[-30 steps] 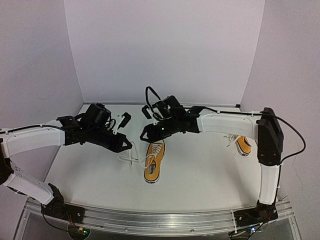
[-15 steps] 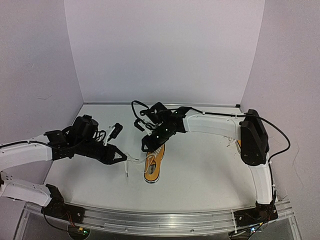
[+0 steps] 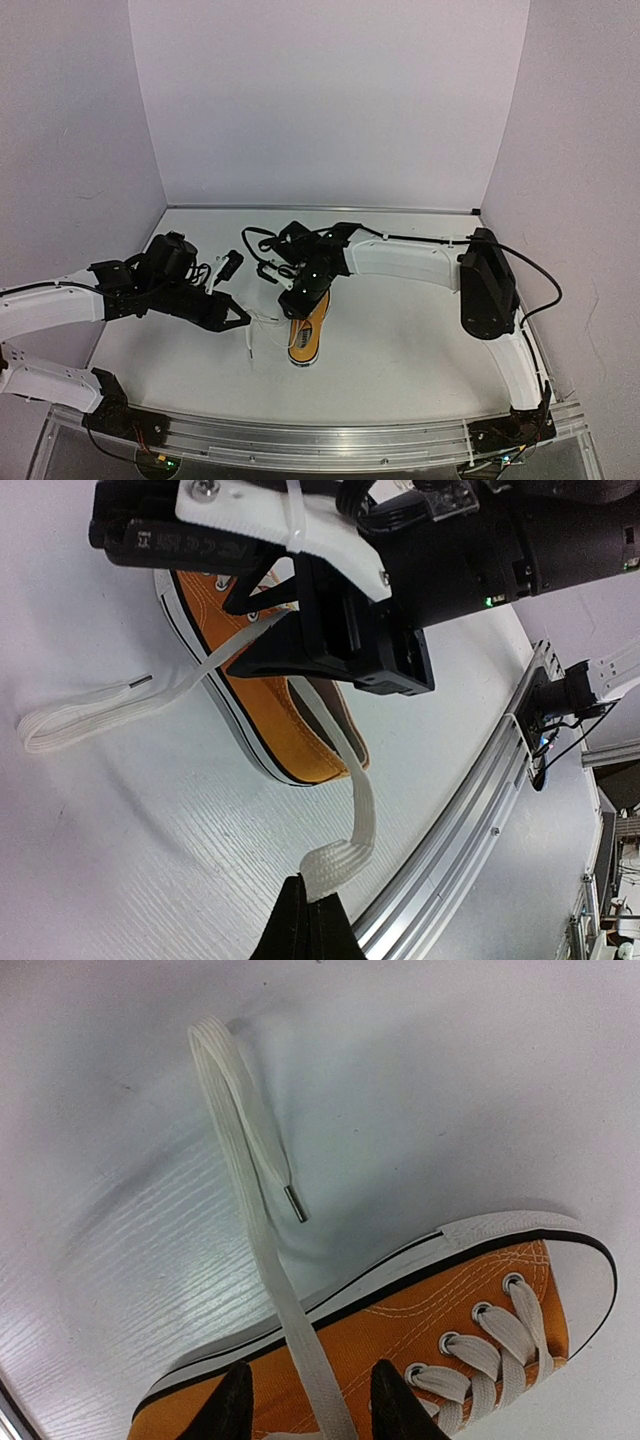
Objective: Tie the shoes
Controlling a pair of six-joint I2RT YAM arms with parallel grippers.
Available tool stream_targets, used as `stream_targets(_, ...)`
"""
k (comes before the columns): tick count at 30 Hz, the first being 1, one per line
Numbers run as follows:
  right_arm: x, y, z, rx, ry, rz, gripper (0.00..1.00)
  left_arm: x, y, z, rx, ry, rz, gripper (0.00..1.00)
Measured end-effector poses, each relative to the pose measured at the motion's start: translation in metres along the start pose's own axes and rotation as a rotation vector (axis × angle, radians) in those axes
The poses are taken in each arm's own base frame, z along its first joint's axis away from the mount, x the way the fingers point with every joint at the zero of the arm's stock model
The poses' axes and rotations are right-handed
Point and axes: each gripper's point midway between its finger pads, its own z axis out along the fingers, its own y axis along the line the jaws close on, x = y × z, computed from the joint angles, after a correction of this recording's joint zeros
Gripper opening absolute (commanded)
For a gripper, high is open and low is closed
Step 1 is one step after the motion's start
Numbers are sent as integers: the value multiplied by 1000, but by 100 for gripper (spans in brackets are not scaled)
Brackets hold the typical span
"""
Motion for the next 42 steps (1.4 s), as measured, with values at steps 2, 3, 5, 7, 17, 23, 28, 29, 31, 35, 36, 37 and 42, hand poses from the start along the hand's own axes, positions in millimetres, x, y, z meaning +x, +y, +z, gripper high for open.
stream_targets(2, 7, -1, 4, 21, 29, -20, 33, 0, 0, 0, -1, 0, 0, 0)
stream_targets(3, 10, -2, 5, 29, 42, -28, 31, 0, 0, 0, -1, -1, 0, 0)
stream_targets(5, 14, -3, 7, 47, 58, -41, 26, 0, 0, 0, -2, -1, 0, 0)
stream_targets(7, 15, -5, 7, 65, 64, -53, 20, 0, 1, 0, -4, -2, -1, 0)
stream_targets(17, 13, -6, 4, 70, 53, -54, 6, -12, 13, 9, -54, 1, -42, 0)
stream_targets(23, 10, -10, -12, 55, 9, -15, 2, -36, 33, 9, -95, -50, -122, 0)
stream_targets(28, 13, -20, -21, 37, -22, 39, 4, -50, 40, 18, -101, -65, -156, 0)
stream_targets(29, 13, -22, -22, 31, -28, 49, 6, -53, 41, 20, -100, -66, -160, 0)
stream_targets(31, 15, -23, -22, 19, -33, 65, 12, -57, 42, 25, -98, -69, -166, 0)
stream_targets(35, 16, -25, -25, -6, -52, 97, 3, -62, 45, 32, -95, -70, -179, 0)
stream_targets(36, 15, -25, -27, -13, -62, 106, 0, -64, 47, 33, -96, -72, -182, 0)
stream_targets(37, 13, -26, -30, -16, -72, 108, 0, -65, 48, 35, -95, -73, -185, 0)
stream_targets(42, 7, -27, -37, -32, -106, 127, 1, -71, 49, 37, -90, -87, -190, 0)
